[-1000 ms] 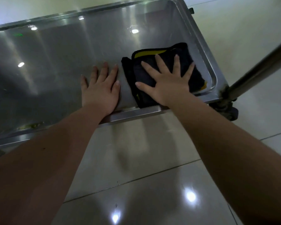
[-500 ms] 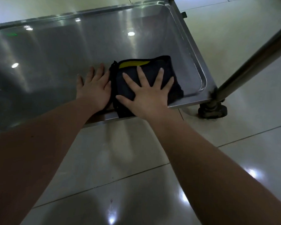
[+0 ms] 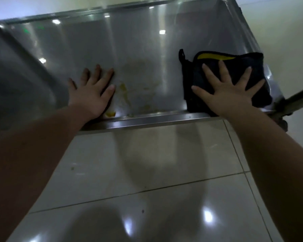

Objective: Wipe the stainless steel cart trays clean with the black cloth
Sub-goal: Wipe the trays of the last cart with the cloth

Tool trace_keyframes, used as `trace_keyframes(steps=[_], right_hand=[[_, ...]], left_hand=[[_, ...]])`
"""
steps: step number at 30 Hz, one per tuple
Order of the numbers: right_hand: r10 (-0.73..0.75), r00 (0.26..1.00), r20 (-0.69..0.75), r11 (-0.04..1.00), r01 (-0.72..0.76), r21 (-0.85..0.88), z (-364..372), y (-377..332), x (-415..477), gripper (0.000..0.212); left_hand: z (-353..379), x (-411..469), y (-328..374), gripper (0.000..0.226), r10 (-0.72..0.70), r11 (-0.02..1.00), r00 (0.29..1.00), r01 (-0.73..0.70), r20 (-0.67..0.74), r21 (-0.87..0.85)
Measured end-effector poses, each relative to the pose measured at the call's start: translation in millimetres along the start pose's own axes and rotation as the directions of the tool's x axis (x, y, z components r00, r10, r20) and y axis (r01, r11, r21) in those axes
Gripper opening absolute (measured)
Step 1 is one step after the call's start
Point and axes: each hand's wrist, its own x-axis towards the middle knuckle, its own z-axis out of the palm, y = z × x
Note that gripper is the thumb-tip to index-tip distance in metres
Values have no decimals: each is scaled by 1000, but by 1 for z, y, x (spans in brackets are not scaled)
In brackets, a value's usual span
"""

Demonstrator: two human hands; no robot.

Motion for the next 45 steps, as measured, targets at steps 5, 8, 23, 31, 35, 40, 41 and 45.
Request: trace_keyframes(steps=[5, 8, 23, 31, 35, 40, 41, 45], right_hand=[[-233, 972, -31, 972, 233, -16, 21, -125, -39, 78], [-288, 958, 13, 957, 288, -17, 26, -174, -52, 77], [-170, 985, -28, 985, 170, -16, -13, -135, 84, 81], [-236, 972, 10, 972, 236, -7, -12, -161, 91, 81], [-295, 955, 35, 955, 295, -20, 5, -148, 31, 79], [-356, 934, 1, 933, 356, -59, 25, -139, -42, 74], [-348, 937, -12, 936, 347, -59, 25, -141, -38, 72], [-275, 961, -37, 961, 274, -33, 11, -166, 33, 75]], left_hand=[[0, 0, -4, 53, -3, 1000, 1000, 3, 13, -3], [2, 0, -5, 53, -1, 1000, 1000, 1, -5, 0], [6, 1, 1, 55, -15, 1000, 999, 15, -33, 1], [4, 0, 1, 55, -28, 999, 999, 27, -26, -33], [5, 0, 1, 56, -28, 1000, 999, 28, -22, -7], [9, -2, 1, 56, -15, 1000, 997, 14, -75, -12], [9, -3, 1, 57, -19, 1000, 997, 18, -80, -13], [9, -3, 2, 56, -45, 999, 997, 44, -67, -24]])
